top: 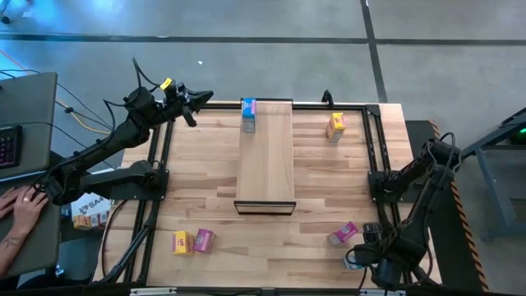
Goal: Stack cereal on shelf
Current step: Put the blue cereal box on the shelf
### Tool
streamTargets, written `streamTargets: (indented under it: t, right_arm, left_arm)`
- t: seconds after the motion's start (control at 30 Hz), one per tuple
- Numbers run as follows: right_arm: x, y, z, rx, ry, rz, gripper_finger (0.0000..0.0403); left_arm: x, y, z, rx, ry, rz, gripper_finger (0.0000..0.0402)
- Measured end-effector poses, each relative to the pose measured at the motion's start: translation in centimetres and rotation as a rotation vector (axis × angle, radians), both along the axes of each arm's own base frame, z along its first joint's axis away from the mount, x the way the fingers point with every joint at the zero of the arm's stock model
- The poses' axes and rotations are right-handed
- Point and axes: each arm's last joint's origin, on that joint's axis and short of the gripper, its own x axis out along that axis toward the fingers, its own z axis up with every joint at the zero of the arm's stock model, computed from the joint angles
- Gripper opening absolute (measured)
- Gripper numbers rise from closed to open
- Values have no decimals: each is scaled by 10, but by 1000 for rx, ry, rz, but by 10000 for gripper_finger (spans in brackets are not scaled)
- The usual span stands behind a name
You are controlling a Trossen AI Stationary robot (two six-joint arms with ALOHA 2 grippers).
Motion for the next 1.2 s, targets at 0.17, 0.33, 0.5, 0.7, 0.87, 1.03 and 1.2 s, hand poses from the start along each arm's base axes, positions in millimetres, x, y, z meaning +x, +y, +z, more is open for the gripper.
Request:
streamTargets:
  t: [0.17,0.33,0.5,0.7,0.87,1.03,1.2]
  right_arm:
    - [-1,-1,-12,8,-6,-3,289]
    - [-1,-1,-13,14,-8,-37,232]
    - [0,2,-4,111,-38,-49,153]
    - [-2,-1,36,426,-69,-94,82]
    - [7,-29,90,735,-257,-233,77]
    - [27,-79,129,771,-692,-420,90]
    - [59,-127,137,520,-968,-467,91]
  left_arm:
    - [0,0,0,1,0,2,0]
    - [0,0,0,1,0,2,0]
    - [0,0,0,2,1,2,0]
    - [0,0,0,2,0,2,0]
    - [0,0,0,-1,-1,1,0]
    - [0,0,0,-8,-4,0,0]
    - [0,0,0,-8,-4,0,0]
